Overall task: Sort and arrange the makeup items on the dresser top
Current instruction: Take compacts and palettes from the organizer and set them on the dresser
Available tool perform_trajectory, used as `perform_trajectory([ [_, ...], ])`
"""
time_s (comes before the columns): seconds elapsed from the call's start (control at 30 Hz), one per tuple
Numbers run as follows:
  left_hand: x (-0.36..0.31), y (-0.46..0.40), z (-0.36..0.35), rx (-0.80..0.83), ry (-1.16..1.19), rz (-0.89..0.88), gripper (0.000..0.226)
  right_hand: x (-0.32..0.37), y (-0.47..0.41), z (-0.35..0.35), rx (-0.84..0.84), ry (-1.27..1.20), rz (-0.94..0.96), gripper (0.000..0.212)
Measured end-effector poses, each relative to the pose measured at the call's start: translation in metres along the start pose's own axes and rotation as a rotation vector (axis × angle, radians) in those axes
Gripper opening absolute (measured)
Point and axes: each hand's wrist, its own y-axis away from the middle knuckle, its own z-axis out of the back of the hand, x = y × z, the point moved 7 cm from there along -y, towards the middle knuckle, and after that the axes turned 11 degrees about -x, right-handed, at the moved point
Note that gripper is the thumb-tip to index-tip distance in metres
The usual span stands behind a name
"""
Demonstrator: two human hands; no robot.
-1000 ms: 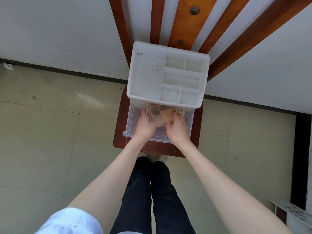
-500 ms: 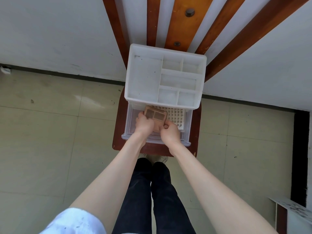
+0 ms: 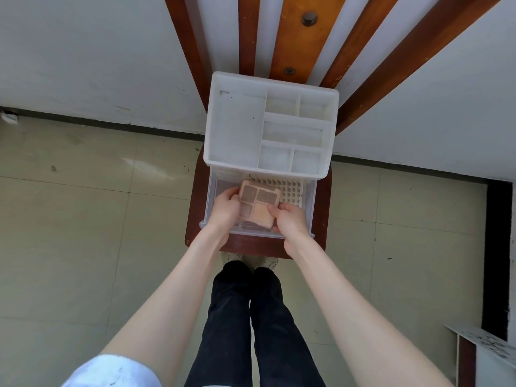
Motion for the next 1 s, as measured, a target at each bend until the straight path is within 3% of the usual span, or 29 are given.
perform_trajectory([
  [0.13,0.001,0.003,0.001,0.044,-0.023,-0.036,0.034,-0.001,-0.001,0.011,0.006,-0.032,0.022,0.014],
  [0.3,0.004,0.018,0.006,0.09,0.004,0.041,0.04,-0.001,0.003,0.027,0.042,-0.041,-0.007,0.031],
  [0.5,-0.006,0.046,0.022,0.056,-0.031,0.041,0.016,0.016,0.033,0.061,0.116,-0.093,0.041,0.02],
  [0.57,-0.019,0.06,0.028,0.058,-0.053,-0.006,0.011,0.023,0.045,0.082,0.071,-0.087,0.096,0.026],
  [0.73,-0.065,0.108,0.029,0.136,-0.086,-0.15,0.027,0.034,0.088,0.157,-0.105,-0.245,0.171,0.027],
  [1.0,-0.133,0.198,-0.033,0.506,-0.195,-0.314,0.014,-0.032,0.188,0.27,-0.426,-0.804,0.185,0.013],
])
